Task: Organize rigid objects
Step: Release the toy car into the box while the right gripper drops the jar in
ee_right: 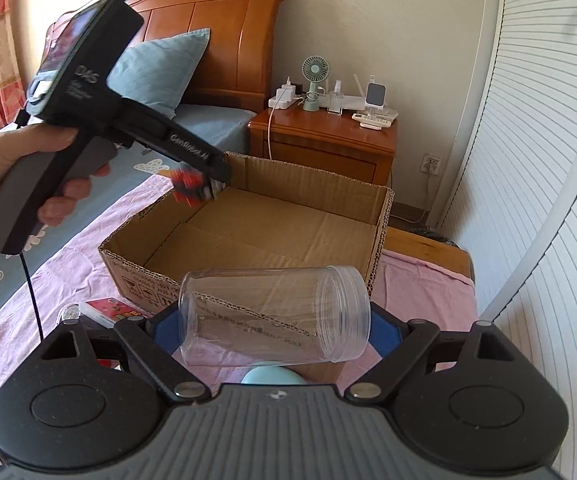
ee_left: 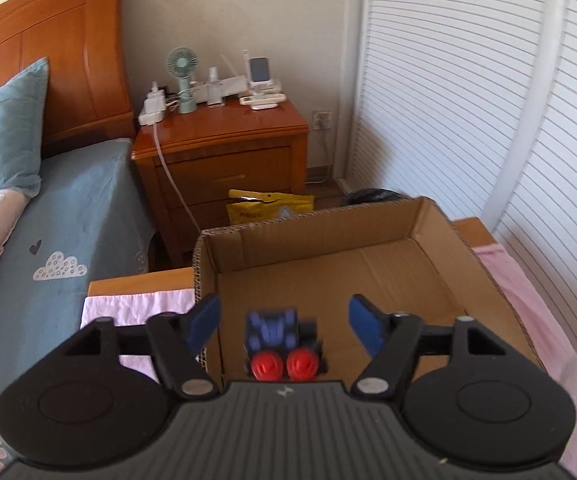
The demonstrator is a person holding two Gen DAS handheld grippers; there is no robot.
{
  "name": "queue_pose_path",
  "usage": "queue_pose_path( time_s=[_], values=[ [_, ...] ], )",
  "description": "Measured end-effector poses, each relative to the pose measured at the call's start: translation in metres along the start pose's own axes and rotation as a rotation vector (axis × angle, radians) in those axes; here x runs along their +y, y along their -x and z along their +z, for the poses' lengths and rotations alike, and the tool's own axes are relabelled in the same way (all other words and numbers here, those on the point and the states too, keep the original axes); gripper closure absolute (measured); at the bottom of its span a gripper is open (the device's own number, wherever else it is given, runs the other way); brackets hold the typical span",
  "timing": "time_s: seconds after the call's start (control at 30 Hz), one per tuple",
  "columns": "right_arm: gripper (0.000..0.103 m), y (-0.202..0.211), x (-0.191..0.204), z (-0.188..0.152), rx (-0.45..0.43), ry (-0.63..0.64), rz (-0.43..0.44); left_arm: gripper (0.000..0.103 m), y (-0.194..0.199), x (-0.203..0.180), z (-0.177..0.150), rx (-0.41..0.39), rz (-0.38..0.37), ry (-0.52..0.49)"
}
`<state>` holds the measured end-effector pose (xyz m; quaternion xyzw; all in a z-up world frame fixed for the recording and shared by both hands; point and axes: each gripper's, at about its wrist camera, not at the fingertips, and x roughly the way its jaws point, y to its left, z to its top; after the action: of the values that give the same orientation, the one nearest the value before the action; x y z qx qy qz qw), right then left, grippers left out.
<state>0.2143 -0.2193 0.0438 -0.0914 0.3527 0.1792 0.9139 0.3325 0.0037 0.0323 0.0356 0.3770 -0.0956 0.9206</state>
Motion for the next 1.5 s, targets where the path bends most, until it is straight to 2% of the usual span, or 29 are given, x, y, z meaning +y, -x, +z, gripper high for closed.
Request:
queue_pose_path(
  time_s=[0.1, 0.2, 0.4, 0.47, 0.7, 1.0, 1.1, 1.23, 1.37, 1.43, 1.47, 1.5],
  values=[
    [0.011, -0.001, -0.001, -0.001, 0.003, -0.002, 0.001, 0.027, 0.0, 0.004, -0.004, 0.017, -0.011, 0.01],
    [0.011, -0.001, -0.001, -0.001, 0.009, -0.003, 0.002, 0.013, 0.012, 0.003, -0.011, 0.008, -0.005, -0.013],
    [0.011, 0.0, -0.001, 0.001, 0.011, -0.01, 0.016, 0.007, 0.06, -0.001, -0.027, -0.046, 0.006, -0.051],
    [0.011, 0.002, -0.001, 0.003, 0.008, -0.014, 0.022, 0.001, 0.079, -0.001, -0.035, -0.071, 0.013, -0.046],
    [0.011, -0.008, -0.003, 0.02, 0.013, -0.029, 0.029, 0.001, 0.131, -0.004, -0.073, -0.1, 0.059, -0.046],
    [0.01, -0.038, -0.012, 0.05, 0.032, -0.059, 0.004, 0.001, 0.154, 0.003, -0.146, -0.073, 0.061, 0.076],
    [0.01, -0.057, -0.016, 0.057, 0.06, -0.072, -0.005, 0.001, 0.153, 0.0, -0.163, -0.053, 0.104, 0.073],
    [0.01, -0.083, -0.014, 0.063, 0.09, -0.067, -0.029, 0.001, 0.151, -0.006, -0.176, -0.034, 0.138, 0.039],
    [0.01, -0.107, -0.012, 0.071, 0.116, -0.061, -0.05, 0.001, 0.148, -0.006, -0.184, -0.012, 0.122, 0.032],
    [0.01, -0.114, -0.014, 0.075, 0.097, -0.07, -0.063, 0.001, 0.148, -0.005, -0.184, -0.015, 0.115, 0.038],
    [0.009, -0.116, -0.015, 0.077, 0.073, -0.081, -0.072, 0.001, 0.148, -0.005, -0.183, -0.019, 0.11, 0.038],
    [0.001, -0.117, -0.017, 0.079, 0.057, -0.096, -0.086, 0.001, 0.148, -0.005, -0.183, -0.021, 0.109, 0.041]
  ],
)
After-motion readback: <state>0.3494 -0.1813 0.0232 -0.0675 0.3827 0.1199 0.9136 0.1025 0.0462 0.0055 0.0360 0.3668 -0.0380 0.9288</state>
